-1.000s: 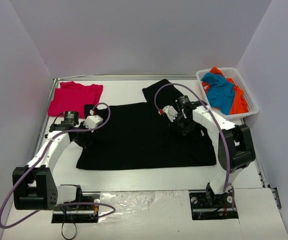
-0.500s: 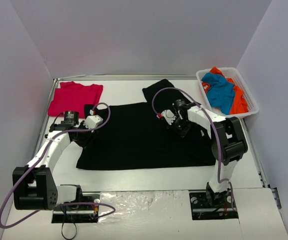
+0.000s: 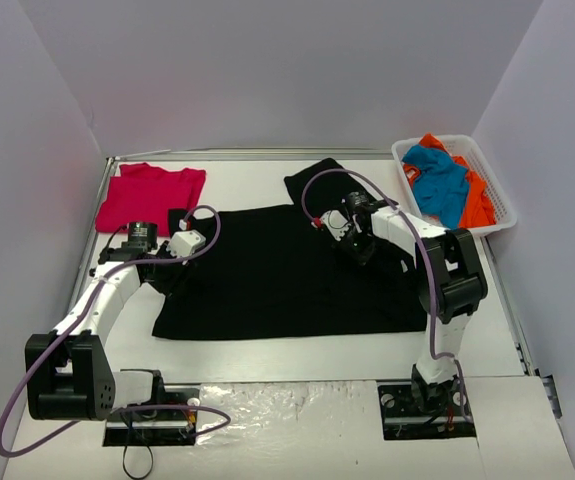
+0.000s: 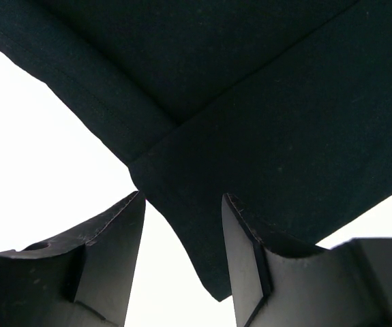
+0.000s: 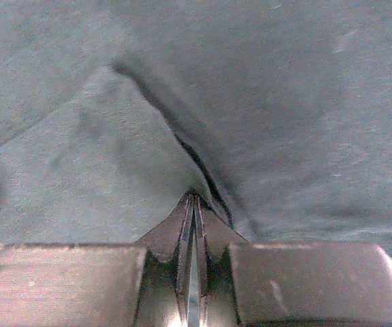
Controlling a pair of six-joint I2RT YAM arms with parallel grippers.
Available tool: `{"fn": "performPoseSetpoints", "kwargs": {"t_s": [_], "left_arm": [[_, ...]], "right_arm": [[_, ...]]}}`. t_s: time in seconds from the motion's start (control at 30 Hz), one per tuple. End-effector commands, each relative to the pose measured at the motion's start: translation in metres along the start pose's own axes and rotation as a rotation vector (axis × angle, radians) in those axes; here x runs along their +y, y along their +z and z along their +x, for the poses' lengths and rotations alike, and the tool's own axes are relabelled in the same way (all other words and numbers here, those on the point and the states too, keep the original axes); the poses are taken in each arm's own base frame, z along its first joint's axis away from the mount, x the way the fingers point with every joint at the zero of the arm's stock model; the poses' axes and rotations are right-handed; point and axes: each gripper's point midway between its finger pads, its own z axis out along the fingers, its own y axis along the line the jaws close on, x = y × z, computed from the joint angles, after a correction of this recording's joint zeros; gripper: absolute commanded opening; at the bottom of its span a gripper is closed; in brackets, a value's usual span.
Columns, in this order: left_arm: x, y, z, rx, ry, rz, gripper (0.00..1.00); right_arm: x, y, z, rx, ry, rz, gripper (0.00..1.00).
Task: Fold and stack the t-shirts
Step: Fold the flattened tshirt in 1/3 of the way
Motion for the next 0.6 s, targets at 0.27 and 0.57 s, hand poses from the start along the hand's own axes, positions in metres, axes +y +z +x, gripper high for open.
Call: {"fn": "performPoseSetpoints", "kwargs": {"t_s": [0.27,0.57], "left_arm": [[-0.001,-0.005,-0.003,-0.016,0.012,0.006,0.48],[0.006,-0.009,-0.006,-0.030,0.005,-0.043,0.48]], "right_arm": [[-0.042,-0.001,-0.010,0.020,0.033,0.097,0.00],[-0.068,-0.011,-0.033,-0.036,0.031,0.143,0.00]]}}
